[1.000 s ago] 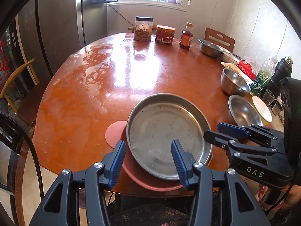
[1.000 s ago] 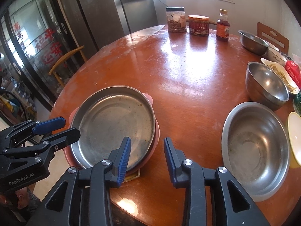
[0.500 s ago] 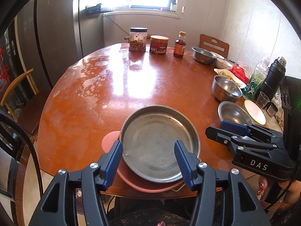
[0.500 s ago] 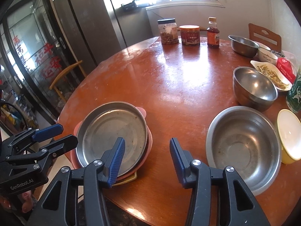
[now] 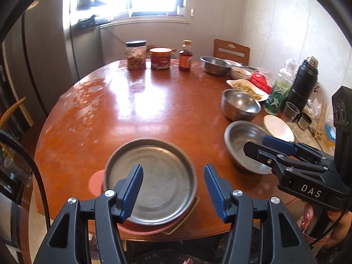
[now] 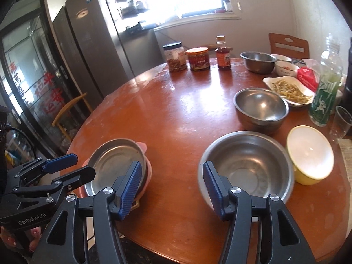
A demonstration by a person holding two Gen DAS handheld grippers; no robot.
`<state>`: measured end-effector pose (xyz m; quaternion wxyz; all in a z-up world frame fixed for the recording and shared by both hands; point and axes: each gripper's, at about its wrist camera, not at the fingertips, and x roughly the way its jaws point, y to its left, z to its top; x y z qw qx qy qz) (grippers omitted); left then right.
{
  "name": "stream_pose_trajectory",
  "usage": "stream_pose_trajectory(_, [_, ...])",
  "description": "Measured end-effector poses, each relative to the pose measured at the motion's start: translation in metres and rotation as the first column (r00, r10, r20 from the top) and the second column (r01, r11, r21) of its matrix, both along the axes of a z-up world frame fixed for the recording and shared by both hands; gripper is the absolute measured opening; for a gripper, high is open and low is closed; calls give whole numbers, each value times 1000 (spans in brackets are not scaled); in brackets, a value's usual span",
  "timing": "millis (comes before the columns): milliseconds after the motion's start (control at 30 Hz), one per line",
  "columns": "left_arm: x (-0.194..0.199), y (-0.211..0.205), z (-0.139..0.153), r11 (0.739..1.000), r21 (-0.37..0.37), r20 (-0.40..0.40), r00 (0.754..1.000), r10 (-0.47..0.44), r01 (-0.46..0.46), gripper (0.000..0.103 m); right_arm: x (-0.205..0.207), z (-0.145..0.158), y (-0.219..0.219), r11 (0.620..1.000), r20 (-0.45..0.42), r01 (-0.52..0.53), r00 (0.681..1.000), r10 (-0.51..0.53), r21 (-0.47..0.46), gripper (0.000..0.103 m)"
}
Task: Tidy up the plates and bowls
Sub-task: 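Move both tools to the rim of the large steel basin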
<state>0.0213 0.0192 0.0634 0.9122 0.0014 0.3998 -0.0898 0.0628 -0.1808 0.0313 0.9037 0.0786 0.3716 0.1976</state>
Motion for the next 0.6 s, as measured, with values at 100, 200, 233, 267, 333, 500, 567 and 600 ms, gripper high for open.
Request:
stream_pose_trajectory(100, [2,-15,4,1000,8,7,1000,-27,27,57,-4,4,-15,1000,11,29,1000,-29,9,60])
stream_pose_trajectory(200, [5,-31,7,998,13,11,998,-55,55,57,-8,7,-32,998,19,61,998,-62,17,60])
stream_pose_trajectory(233, [6,-34,7,998,12,10,998,-62,62,57,-9,7,-37,997,21,69,997,-70,20,60])
stream_pose_trajectory(267, [7,-39,7,997,15,8,998,-70,70,57,-10,8,-43,997,23,78,997,-79,24,60])
stream_pose_trajectory(333, [9,-46,7,997,19,8,997,-76,76,57,-12,8,-54,995,26,100,995,-101,26,60])
stream_pose_trajectory(500, [19,-70,7,994,29,-1,994,-109,109,58,-18,6,-81,989,20,149,989,-149,22,60])
stream_pose_trajectory(567, [25,-80,4,992,42,-12,993,-120,121,58,-20,3,-90,985,11,169,986,-169,17,61])
stream_pose_trajectory(600, [28,-86,3,991,48,-20,992,-126,127,58,-20,1,-95,983,6,186,983,-186,9,61])
